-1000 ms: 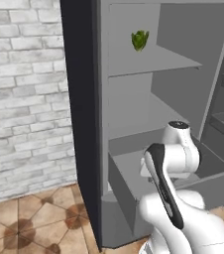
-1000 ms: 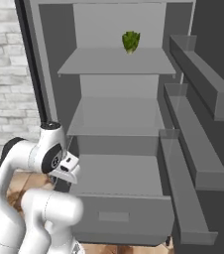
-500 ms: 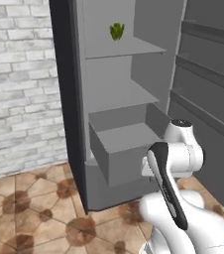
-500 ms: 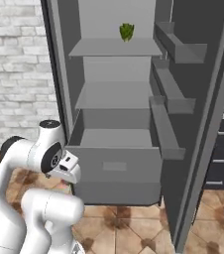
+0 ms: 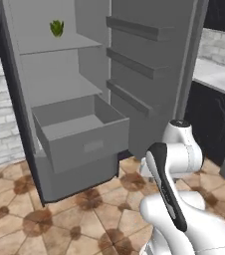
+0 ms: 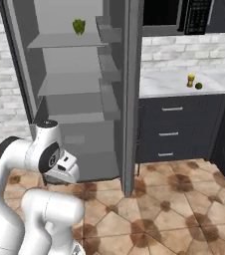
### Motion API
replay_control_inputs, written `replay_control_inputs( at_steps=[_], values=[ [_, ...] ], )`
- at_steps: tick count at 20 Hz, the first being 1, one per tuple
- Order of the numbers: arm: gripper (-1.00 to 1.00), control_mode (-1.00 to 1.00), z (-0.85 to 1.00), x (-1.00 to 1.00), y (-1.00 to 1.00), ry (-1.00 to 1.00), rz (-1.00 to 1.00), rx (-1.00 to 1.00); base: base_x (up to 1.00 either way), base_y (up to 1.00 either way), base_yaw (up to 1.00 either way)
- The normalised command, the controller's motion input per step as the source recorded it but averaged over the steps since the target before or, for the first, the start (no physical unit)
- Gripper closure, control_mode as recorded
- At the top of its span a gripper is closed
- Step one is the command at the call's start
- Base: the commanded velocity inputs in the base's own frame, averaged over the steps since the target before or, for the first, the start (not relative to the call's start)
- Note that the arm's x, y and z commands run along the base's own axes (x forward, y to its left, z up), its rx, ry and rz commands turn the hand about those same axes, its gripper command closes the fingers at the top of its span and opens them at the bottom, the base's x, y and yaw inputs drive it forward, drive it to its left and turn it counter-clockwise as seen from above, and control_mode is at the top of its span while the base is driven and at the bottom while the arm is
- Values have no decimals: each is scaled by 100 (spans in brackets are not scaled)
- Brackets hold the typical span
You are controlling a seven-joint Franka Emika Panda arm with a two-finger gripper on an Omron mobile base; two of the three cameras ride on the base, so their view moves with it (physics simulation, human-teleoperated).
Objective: Place the onion and lime inside the fridge drawer. Close the drawer after placing the vegetables.
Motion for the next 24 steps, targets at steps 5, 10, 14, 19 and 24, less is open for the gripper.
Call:
replay_control_inputs(
  at_steps=[5,10,14,19,24],
  values=[
    [-100,100,0,0,0,0,0,0,0,-100,-28],
    [-100,100,0,0,0,0,0,0,15,-100,-18],
    [-100,100,0,0,0,0,0,0,62,-100,-8],
    [-100,100,0,0,0,0,0,0,88,-70,-1],
    [-100,100,0,0,0,0,0,0,100,-14,8]
  ],
)
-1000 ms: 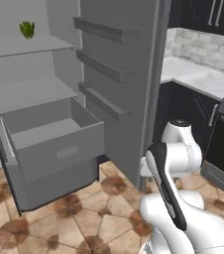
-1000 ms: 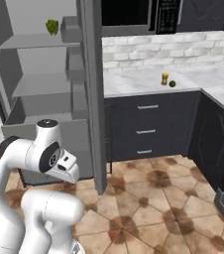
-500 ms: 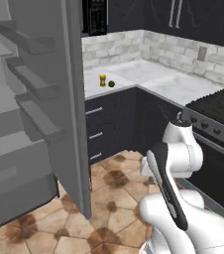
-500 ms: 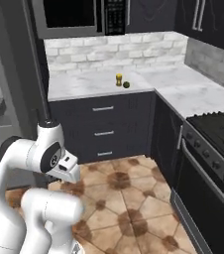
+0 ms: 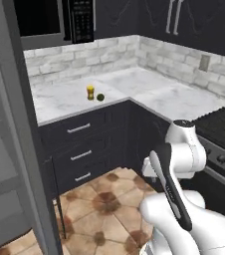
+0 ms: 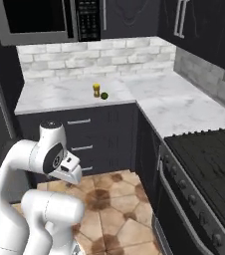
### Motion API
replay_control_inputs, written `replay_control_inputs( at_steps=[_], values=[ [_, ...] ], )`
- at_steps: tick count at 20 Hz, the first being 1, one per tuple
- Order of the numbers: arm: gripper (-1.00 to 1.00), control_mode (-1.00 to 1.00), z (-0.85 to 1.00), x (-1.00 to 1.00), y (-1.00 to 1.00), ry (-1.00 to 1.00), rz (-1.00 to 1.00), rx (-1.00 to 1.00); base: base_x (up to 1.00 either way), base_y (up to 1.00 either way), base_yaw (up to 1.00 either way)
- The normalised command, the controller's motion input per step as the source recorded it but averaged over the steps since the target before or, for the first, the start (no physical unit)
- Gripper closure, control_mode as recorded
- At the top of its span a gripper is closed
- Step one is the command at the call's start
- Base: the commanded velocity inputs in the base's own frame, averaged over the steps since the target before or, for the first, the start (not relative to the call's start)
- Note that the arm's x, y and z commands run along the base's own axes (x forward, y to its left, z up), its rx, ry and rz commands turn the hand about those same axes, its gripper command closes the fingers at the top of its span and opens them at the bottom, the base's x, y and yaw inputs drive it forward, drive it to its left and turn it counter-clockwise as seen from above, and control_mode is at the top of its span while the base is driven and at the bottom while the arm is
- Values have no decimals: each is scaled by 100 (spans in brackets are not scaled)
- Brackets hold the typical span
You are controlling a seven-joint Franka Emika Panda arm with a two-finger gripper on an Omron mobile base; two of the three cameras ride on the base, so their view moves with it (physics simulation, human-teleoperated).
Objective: Place the onion and lime inside the fridge drawer. Close the drawer after placing the vegetables.
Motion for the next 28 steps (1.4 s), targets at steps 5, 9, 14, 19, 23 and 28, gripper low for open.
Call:
replay_control_inputs(
  at_steps=[5,9,14,19,23,28],
  values=[
    [-100,100,0,0,0,0,0,0,100,0,18],
    [-100,100,0,0,0,0,0,0,100,-1,23],
    [-100,100,0,0,0,0,0,0,99,-28,17],
    [-100,100,0,0,0,0,0,0,88,-38,15],
    [-100,100,0,0,0,0,0,0,75,-40,13],
    [-100,100,0,0,0,0,0,0,57,-39,12]
  ],
)
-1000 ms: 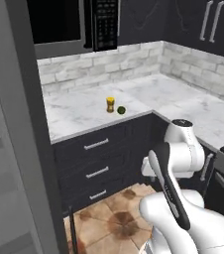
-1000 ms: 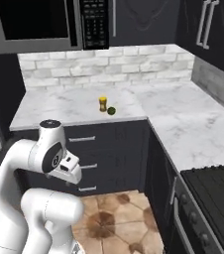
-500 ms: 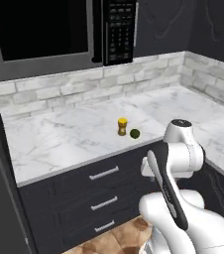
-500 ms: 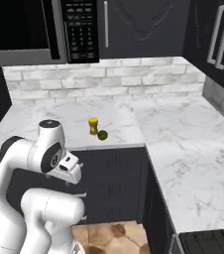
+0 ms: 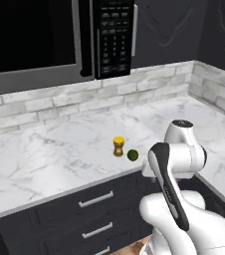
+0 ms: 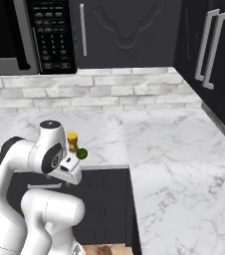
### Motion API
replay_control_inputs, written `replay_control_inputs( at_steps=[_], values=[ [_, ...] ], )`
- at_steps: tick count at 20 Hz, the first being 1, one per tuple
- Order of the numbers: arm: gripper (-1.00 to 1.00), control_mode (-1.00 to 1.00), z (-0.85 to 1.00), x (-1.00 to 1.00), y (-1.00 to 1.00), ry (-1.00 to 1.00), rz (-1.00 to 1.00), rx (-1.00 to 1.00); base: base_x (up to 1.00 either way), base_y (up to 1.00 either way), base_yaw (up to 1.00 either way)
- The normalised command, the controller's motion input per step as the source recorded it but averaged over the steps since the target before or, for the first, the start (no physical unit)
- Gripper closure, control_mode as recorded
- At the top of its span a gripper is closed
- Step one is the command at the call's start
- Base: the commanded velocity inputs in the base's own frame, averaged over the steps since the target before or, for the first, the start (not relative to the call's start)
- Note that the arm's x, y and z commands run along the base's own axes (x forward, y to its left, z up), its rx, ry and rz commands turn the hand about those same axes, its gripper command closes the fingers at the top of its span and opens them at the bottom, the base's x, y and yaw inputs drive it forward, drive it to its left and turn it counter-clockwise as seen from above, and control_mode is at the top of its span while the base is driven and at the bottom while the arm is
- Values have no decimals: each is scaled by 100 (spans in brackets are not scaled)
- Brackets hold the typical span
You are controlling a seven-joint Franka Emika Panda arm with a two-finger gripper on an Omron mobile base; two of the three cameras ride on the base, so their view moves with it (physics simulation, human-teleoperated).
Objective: Place the onion and lime inside the fridge drawer. Close the drawer after placing the vegetables.
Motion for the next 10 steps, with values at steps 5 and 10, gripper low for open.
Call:
replay_control_inputs(
  at_steps=[5,10],
  values=[
    [-100,-100,-8,37,-4,0,5,3,17,-15,4],
    [-100,-100,-16,99,6,8,15,0,0,0,0]
  ],
)
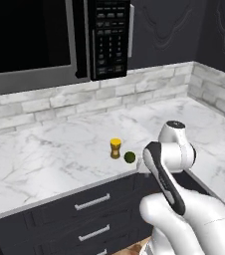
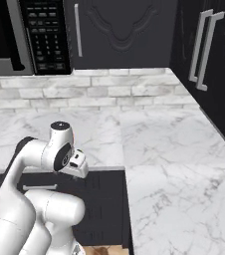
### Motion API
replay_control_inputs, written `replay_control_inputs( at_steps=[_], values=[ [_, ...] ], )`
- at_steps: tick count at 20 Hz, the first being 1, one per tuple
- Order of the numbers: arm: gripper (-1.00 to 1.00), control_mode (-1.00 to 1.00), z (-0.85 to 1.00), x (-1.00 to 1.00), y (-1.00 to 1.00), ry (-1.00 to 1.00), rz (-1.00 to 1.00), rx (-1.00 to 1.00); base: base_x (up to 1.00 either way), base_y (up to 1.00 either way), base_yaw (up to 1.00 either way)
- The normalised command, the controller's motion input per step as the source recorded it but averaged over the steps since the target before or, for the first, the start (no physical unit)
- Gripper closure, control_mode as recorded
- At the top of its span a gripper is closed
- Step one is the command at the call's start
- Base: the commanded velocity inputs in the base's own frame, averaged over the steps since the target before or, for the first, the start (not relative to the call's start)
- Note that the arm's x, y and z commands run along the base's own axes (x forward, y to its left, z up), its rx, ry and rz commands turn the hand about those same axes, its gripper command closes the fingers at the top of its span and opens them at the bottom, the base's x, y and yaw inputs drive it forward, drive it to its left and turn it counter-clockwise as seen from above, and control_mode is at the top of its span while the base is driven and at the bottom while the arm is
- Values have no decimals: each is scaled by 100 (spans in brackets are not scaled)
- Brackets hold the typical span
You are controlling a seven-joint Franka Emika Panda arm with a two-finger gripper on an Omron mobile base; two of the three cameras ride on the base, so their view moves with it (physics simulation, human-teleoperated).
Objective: Place the onion and lime inside the fridge drawer. Close the drawer after placing the vegetables.
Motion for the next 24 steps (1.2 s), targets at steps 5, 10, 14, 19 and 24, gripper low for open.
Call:
replay_control_inputs(
  at_steps=[5,10,14,19,24],
  values=[
    [-100,-100,-2,100,7,4,19,0,0,0,0],
    [-100,-100,0,76,0,9,15,-2,0,0,0],
    [-100,-100,-26,38,4,1,13,-1,0,0,0],
    [-100,-100,-33,37,4,0,13,-2,0,0,0],
    [-100,-100,-34,35,18,0,9,-3,0,0,0]
  ],
)
